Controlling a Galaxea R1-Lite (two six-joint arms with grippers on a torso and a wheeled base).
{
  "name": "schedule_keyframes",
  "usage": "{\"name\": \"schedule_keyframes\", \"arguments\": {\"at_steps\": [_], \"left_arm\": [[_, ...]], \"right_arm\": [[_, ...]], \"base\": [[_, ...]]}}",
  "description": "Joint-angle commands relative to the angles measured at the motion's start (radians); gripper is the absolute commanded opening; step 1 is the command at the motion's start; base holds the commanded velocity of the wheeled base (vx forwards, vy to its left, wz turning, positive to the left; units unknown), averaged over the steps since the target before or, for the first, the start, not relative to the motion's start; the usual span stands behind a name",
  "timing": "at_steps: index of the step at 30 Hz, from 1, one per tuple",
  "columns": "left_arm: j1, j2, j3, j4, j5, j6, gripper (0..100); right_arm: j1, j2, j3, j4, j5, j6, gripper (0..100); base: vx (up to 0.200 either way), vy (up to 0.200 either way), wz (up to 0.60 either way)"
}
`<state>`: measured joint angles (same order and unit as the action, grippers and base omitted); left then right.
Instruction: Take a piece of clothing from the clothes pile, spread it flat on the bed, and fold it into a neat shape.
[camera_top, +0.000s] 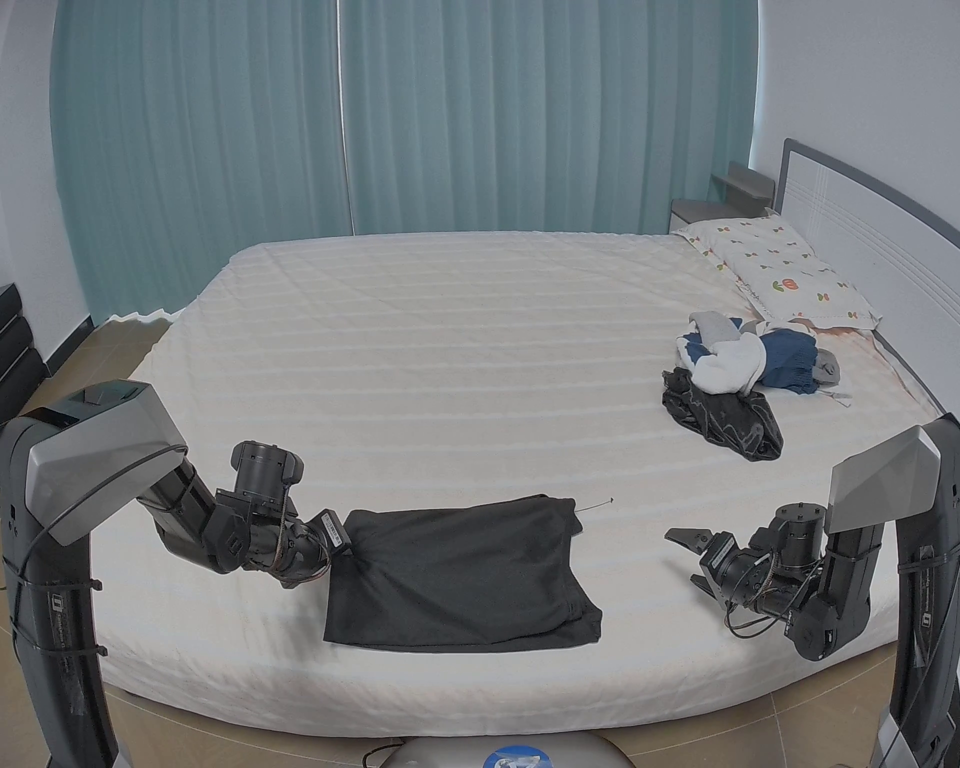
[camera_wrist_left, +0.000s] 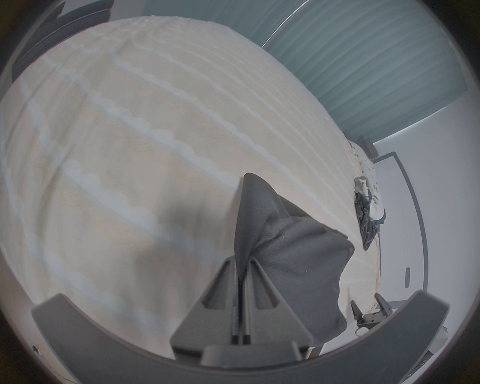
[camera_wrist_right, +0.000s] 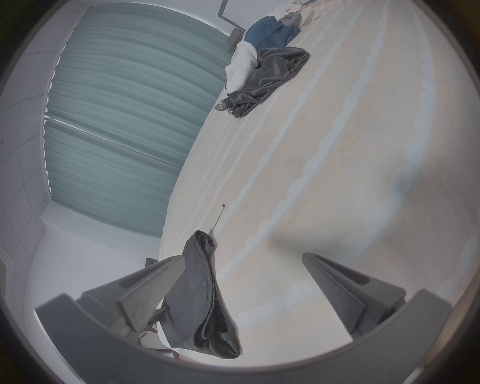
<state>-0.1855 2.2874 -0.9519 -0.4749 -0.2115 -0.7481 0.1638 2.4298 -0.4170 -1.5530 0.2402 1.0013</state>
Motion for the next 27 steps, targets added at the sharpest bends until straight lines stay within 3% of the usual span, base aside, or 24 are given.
{"name": "schedule_keyframes", "arguments": {"at_steps": [1, 4, 17, 18, 27], "left_arm": [[-0.002, -0.017, -0.005, 0.029, 0.001, 0.0, 0], [-0.003, -0.02, -0.014, 0.059, 0.001, -0.005, 0], [-0.008, -0.042, 0.009, 0.062, 0.001, -0.013, 0], [-0.008, -0.045, 0.009, 0.064, 0.001, -0.017, 100], [0.001, -0.052, -0.044, 0.045, 0.006, -0.02, 100]], "right_arm": [[0.0, 0.002, 0.001, -0.01, 0.001, 0.0, 100], [0.0, 0.002, 0.0, -0.01, 0.001, 0.0, 100], [0.002, 0.002, -0.002, -0.01, -0.01, -0.003, 100], [0.005, -0.001, 0.0, -0.01, -0.015, -0.004, 100], [0.065, -0.018, -0.008, -0.007, -0.059, -0.043, 100]], "base": [[0.0, 0.2, 0.0], [0.0, 0.2, 0.0], [0.0, 0.0, 0.0], [0.0, 0.0, 0.0], [0.0, 0.0, 0.0]]}}
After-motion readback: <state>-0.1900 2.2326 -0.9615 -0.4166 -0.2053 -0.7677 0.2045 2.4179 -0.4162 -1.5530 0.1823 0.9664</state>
